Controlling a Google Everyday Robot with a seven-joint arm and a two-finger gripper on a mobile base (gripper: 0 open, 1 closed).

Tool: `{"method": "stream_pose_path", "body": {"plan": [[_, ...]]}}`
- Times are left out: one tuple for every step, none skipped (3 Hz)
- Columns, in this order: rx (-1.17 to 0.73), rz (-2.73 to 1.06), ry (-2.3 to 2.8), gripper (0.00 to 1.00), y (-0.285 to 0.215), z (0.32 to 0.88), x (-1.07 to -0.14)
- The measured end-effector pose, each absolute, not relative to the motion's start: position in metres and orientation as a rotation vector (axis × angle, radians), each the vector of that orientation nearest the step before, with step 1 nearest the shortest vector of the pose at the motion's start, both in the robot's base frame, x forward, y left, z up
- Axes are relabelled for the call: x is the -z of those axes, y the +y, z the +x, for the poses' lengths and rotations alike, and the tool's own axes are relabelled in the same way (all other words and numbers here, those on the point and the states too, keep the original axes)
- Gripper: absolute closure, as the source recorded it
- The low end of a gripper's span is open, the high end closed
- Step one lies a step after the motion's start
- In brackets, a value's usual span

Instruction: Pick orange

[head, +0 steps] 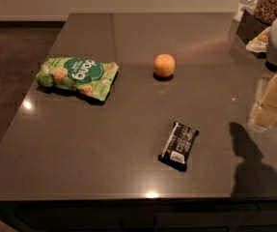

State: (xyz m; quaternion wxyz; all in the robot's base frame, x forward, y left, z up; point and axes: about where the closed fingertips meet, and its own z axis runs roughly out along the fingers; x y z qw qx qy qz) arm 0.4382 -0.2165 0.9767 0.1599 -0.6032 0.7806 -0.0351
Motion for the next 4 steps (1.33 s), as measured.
{"method": "stream_pose_path", "body": {"plan": [[0.1, -1.723, 2.23, 0.0, -0.216, 0.438, -0.977], [0.111, -1.692, 2.254, 0.0, -0.213, 0.45, -0.975], [0.109, -1.605, 2.276, 0.0, -0.202, 0.485, -0.972], [0.08, -1.51, 2.273, 0.0, -0.188, 0.522, -0.965]]}}
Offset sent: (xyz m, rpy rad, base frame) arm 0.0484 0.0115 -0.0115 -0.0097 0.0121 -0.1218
